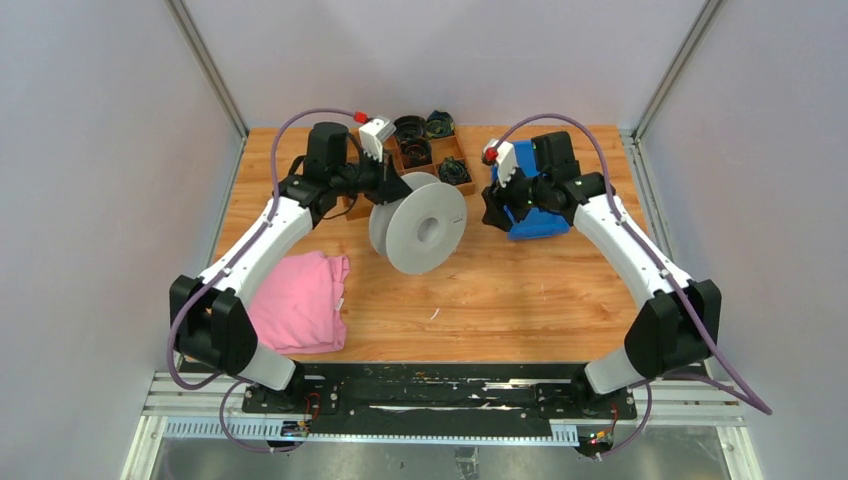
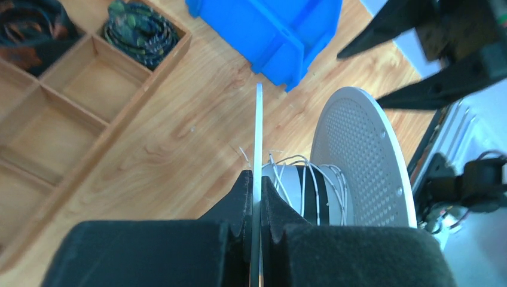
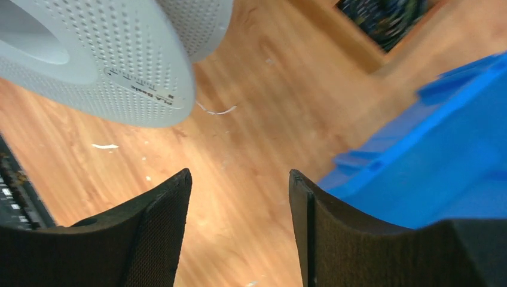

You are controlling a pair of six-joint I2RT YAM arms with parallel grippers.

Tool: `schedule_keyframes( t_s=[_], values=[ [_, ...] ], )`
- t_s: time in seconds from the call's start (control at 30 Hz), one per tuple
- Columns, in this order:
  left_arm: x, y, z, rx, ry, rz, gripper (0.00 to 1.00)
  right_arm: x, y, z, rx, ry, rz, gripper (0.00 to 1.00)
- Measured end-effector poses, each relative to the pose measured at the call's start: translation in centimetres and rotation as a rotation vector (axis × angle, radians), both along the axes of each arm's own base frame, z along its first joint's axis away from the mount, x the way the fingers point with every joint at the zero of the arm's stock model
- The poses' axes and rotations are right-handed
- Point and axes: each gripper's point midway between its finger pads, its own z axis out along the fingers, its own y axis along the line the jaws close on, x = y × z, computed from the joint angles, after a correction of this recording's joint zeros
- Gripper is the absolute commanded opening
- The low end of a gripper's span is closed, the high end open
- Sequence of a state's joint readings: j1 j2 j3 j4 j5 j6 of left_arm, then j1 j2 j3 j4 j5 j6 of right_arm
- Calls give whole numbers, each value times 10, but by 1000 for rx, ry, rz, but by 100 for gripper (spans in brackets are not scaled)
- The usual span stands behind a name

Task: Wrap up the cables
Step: Place the cable reel at the center of the board.

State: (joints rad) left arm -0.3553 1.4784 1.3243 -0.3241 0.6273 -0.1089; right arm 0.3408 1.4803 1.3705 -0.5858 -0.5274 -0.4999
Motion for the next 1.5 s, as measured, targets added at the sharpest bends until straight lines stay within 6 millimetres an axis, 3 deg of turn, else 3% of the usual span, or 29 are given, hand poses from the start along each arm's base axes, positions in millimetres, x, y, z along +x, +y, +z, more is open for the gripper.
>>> schedule_keyframes(
  t_s=[0.23,0.37,0.7,1.03,1.1,1.33,1.5],
  values=[
    [-1,-4,-30,-135,203,142,0,-12,6,-71,143,263,-84,62],
    [-4,-8,-28,-220,250,169,0,-15,8,-93,198,357,-97,63],
    [-7,-4,10,-400,239,166,0,-33,27,-102,316,438,46,63],
    [-11,2,10,-465,275,186,0,-41,33,-110,347,456,137,6],
    [-8,7,7,-475,280,212,0,-42,33,-110,348,458,134,1],
    [12,17,-27,-520,360,347,0,-55,34,-122,393,601,5,1],
    [32,17,-81,-553,490,461,0,-54,40,-123,425,662,-75,1]
  ],
)
